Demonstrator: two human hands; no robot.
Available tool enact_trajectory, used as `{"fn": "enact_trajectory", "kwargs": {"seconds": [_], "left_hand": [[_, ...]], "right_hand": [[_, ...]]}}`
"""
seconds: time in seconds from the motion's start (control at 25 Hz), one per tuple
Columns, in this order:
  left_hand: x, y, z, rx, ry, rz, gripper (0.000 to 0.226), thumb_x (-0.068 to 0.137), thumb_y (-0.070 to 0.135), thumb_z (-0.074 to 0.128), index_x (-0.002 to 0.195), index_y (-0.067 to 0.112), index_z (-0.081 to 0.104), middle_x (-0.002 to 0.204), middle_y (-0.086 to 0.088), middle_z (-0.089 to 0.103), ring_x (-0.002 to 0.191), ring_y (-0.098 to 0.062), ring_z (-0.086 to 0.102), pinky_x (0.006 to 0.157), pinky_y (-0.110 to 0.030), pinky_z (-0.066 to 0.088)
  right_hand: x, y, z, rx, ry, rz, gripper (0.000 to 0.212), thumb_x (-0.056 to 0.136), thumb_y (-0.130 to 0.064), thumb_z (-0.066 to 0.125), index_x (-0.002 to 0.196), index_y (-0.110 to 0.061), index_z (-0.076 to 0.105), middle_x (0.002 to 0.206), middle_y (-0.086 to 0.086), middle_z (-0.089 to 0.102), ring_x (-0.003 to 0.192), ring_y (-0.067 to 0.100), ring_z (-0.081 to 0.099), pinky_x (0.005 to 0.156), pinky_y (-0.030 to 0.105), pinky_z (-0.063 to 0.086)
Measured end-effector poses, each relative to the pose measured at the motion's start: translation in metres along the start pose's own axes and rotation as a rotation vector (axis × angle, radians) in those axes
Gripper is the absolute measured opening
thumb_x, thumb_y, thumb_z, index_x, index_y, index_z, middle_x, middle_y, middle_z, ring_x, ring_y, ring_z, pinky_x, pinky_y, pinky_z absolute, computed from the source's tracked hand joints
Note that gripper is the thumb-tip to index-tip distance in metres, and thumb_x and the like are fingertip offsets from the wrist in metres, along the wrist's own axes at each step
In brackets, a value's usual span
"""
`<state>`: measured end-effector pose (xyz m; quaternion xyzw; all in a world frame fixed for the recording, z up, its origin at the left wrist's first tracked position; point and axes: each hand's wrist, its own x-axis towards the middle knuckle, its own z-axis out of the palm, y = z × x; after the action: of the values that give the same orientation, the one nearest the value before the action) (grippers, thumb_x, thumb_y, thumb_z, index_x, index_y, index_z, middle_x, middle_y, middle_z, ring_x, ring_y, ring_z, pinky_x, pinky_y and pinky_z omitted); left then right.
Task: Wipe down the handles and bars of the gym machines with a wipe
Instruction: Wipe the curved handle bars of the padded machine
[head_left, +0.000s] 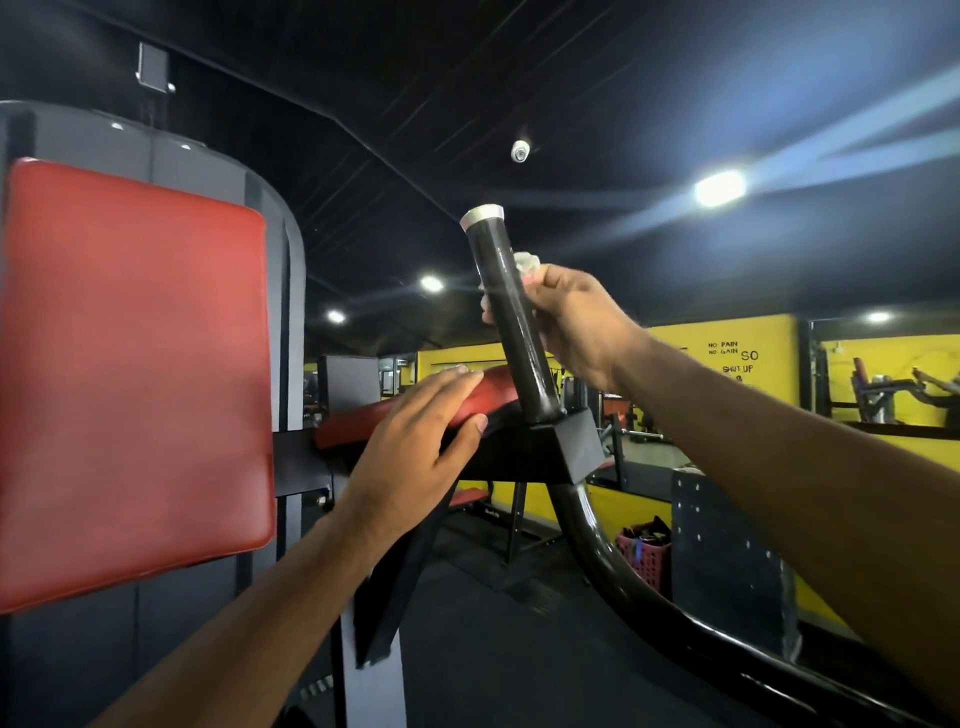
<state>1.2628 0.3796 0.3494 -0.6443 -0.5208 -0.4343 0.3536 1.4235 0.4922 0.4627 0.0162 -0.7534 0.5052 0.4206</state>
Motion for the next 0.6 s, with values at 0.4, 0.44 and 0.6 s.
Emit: {"fn": "enact_trajectory", "kwargs": {"seconds": [0.4,0.44,0.6], "left_hand": [[0.001,-0.003,0.003,-0.008,0.052,0.020,0.054,0.097,0.043,0.041,0.142,0.016,0.047,0.143,-0.001,0.050,0.131,0.000,0.033,0.109,-0.026,0.033],[0.002,-0.003,0.003,-0.005,0.050,0.025,0.053,0.097,0.044,0.040,0.142,0.016,0.047,0.143,0.000,0.050,0.131,0.002,0.032,0.109,-0.025,0.032],[0.000,-0.004,0.004,0.003,0.057,0.027,0.052,0.098,0.042,0.042,0.143,0.017,0.046,0.144,0.002,0.048,0.132,0.005,0.029,0.111,-0.016,0.025]], "right_hand": [[-0.029,0.005,0.007,-1.016,0.307,-0.756,0.006,0.096,-0.015,0.062,0.098,-0.011,0.065,0.100,0.003,0.063,0.088,0.015,0.057,0.082,0.026,0.048],[-0.025,-0.001,0.007,-1.235,0.245,-0.916,0.008,0.097,-0.015,0.060,0.100,-0.011,0.066,0.103,0.003,0.063,0.091,0.017,0.055,0.083,0.027,0.046],[0.012,-0.045,0.024,-1.805,-0.038,-1.251,0.016,0.097,-0.010,0.053,0.103,-0.008,0.068,0.111,0.010,0.065,0.103,0.034,0.058,0.090,0.039,0.048]]}}
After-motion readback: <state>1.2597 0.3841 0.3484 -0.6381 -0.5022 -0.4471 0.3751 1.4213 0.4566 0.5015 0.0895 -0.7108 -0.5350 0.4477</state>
